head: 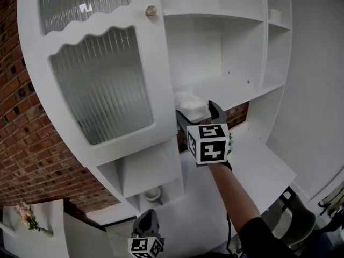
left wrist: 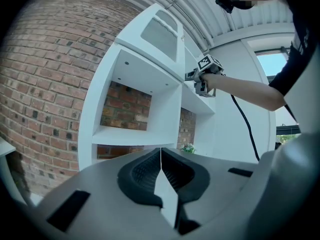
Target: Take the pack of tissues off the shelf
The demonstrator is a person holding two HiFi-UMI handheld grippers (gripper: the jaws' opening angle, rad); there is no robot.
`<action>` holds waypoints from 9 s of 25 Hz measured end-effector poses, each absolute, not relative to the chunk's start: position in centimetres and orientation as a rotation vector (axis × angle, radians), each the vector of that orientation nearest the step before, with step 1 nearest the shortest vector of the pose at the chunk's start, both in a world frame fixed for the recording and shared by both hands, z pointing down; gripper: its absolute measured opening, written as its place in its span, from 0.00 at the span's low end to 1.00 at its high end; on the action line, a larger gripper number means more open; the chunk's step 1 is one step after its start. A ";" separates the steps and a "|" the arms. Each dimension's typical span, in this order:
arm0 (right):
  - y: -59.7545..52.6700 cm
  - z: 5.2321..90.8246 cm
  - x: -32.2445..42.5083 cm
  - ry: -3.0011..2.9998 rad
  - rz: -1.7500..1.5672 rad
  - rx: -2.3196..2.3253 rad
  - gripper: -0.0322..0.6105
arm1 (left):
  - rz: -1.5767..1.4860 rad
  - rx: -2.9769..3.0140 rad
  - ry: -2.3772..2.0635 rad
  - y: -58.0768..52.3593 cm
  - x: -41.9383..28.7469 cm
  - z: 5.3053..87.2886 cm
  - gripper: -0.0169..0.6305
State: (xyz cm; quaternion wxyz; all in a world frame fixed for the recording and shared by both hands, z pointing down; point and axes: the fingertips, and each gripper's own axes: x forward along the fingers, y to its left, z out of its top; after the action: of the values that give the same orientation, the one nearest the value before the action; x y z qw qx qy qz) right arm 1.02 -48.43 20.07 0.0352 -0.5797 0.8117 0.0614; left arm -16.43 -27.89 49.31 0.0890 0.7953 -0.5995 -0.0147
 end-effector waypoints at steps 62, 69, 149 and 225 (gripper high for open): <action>-38.4 21.5 6.2 2.460 0.223 -1.503 0.45 | -0.077 2.410 -1.779 -26.8 -15.4 50.0 0.05; -36.1 24.8 6.4 2.488 0.201 -1.495 0.45 | -0.108 2.427 -1.777 -26.2 -15.2 49.3 0.05; -27.9 64.5 2.6 2.994 -0.564 -1.515 0.46 | -0.003 2.430 -1.686 -23.6 -12.7 55.4 0.05; -25.2 51.5 7.2 2.737 -0.296 -1.678 0.08 | -0.097 2.444 -1.756 -21.9 -11.9 52.3 0.05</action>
State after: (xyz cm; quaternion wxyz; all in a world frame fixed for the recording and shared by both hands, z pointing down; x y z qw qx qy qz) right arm 7.24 -25.18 51.55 -0.0414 -0.5200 0.8482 -0.0917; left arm -11.89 -21.93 52.25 0.0655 0.8099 -0.5820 -0.0321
